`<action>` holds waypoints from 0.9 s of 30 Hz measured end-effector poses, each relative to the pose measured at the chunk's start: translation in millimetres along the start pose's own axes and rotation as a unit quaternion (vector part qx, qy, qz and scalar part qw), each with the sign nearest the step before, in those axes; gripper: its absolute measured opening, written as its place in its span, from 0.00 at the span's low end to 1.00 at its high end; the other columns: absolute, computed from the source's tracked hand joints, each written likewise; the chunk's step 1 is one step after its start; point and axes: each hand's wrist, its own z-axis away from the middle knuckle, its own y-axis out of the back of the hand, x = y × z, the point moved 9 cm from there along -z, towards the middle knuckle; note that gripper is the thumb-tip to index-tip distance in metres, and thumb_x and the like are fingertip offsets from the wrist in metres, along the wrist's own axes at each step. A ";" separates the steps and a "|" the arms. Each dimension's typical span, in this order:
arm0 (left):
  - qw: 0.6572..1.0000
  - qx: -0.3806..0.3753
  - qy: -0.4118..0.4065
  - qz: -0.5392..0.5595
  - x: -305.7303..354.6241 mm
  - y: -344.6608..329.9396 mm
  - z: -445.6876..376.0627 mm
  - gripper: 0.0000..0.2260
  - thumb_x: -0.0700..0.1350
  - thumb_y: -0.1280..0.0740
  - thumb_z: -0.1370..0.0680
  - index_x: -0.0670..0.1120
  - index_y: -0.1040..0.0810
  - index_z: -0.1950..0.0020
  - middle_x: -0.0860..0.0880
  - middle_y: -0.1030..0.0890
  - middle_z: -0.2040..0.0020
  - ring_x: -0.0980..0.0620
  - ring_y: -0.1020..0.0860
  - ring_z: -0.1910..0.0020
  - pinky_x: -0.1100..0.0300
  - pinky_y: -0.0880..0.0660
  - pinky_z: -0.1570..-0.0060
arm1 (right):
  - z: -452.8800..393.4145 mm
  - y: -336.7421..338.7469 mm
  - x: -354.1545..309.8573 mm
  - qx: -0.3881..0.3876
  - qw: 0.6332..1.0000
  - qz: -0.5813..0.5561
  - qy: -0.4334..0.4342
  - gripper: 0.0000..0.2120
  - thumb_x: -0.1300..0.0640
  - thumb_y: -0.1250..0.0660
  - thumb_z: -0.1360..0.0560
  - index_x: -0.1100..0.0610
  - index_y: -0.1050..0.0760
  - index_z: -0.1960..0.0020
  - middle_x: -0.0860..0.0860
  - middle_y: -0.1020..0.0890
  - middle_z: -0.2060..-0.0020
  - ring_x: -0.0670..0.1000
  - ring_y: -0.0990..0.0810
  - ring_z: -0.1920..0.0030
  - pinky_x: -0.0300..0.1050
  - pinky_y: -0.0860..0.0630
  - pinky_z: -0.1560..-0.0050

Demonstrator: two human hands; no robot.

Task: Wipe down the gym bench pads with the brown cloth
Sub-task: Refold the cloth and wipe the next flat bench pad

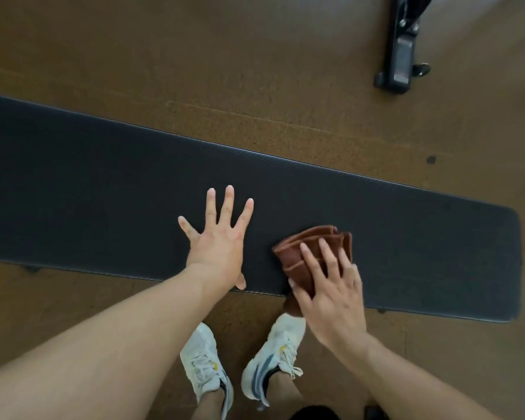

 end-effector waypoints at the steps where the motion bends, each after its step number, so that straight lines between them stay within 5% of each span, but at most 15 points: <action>1: 1.000 0.012 -0.012 0.009 -1.3 -1.1 2.8 0.67 0.60 0.19 0.34 0.54 0.74 0.22 0.45 0.76 0.22 0.38 0.74 0.23 0.23 0.53 0.28 | -20.1 12.1 6.4 0.008 1.000 0.003 -0.027 0.34 0.29 0.52 0.20 0.37 0.52 0.16 0.47 0.48 0.16 0.57 0.51 0.16 0.66 0.50 0.18; 5: 0.975 0.157 -0.038 0.151 -23.7 -20.1 44.1 0.53 0.62 0.28 0.25 0.53 0.67 0.18 0.49 0.66 0.17 0.48 0.70 0.19 0.41 0.58 0.19 | -113.4 45.5 -0.8 0.043 0.979 -0.090 -0.176 0.33 0.28 0.53 0.18 0.34 0.58 0.16 0.47 0.57 0.14 0.60 0.61 0.16 0.65 0.59 0.18; 7: 0.944 0.225 -0.006 0.243 -42.9 -40.5 78.8 0.45 0.61 0.34 0.22 0.51 0.59 0.16 0.51 0.60 0.15 0.53 0.64 0.18 0.49 0.60 0.19 | -137.6 46.4 -39.9 0.054 0.975 -0.120 -0.177 0.32 0.29 0.54 0.18 0.34 0.57 0.16 0.48 0.58 0.14 0.62 0.64 0.16 0.66 0.62 0.18; 12: 0.901 0.284 0.101 0.311 -67.5 -80.4 119.4 0.33 0.48 0.39 0.16 0.50 0.54 0.16 0.55 0.56 0.15 0.55 0.58 0.17 0.56 0.60 0.19 | -97.0 20.5 -157.4 0.057 0.982 0.000 0.179 0.30 0.33 0.46 0.17 0.36 0.45 0.17 0.50 0.50 0.14 0.63 0.59 0.16 0.69 0.58 0.19; 16: 0.908 0.298 0.056 0.290 -28.0 -42.1 98.8 0.30 0.47 0.43 0.15 0.49 0.52 0.16 0.52 0.53 0.15 0.55 0.57 0.17 0.51 0.56 0.18 | -31.8 -5.7 -114.2 0.034 0.928 0.053 0.366 0.28 0.39 0.40 0.17 0.38 0.39 0.18 0.49 0.43 0.15 0.61 0.53 0.15 0.67 0.53 0.17; 18: 0.921 0.274 0.012 0.276 10.6 -20.2 77.3 0.30 0.46 0.42 0.15 0.49 0.52 0.16 0.52 0.54 0.15 0.56 0.58 0.17 0.49 0.55 0.18 | -4.2 -9.3 -50.5 0.038 0.948 0.040 0.313 0.29 0.41 0.39 0.17 0.39 0.40 0.17 0.49 0.43 0.15 0.60 0.53 0.15 0.68 0.49 0.18; 21: 0.939 0.226 -0.035 0.255 81.8 2.0 44.0 0.35 0.48 0.37 0.17 0.53 0.56 0.16 0.54 0.58 0.16 0.57 0.62 0.18 0.48 0.55 0.18 | 29.6 -6.6 78.3 0.038 0.998 -0.023 0.052 0.30 0.35 0.46 0.17 0.35 0.47 0.17 0.44 0.51 0.15 0.57 0.56 0.15 0.69 0.47 0.19; 23: 0.943 0.214 -0.051 0.251 130.9 11.3 29.8 0.37 0.48 0.37 0.17 0.54 0.59 0.17 0.55 0.61 0.16 0.57 0.64 0.18 0.48 0.56 0.18 | 37.0 -0.7 143.0 0.027 0.995 -0.054 -0.079 0.30 0.29 0.55 0.18 0.31 0.56 0.18 0.40 0.58 0.16 0.54 0.61 0.15 0.67 0.52 0.18; 27: 0.946 0.200 -0.076 0.244 212.6 11.8 13.0 0.37 0.45 0.39 0.16 0.53 0.61 0.17 0.54 0.63 0.16 0.56 0.65 0.19 0.48 0.58 0.18 | -55.4 44.0 186.0 0.050 0.992 -0.067 -0.095 0.33 0.27 0.55 0.19 0.34 0.55 0.17 0.44 0.56 0.15 0.56 0.63 0.16 0.67 0.62 0.18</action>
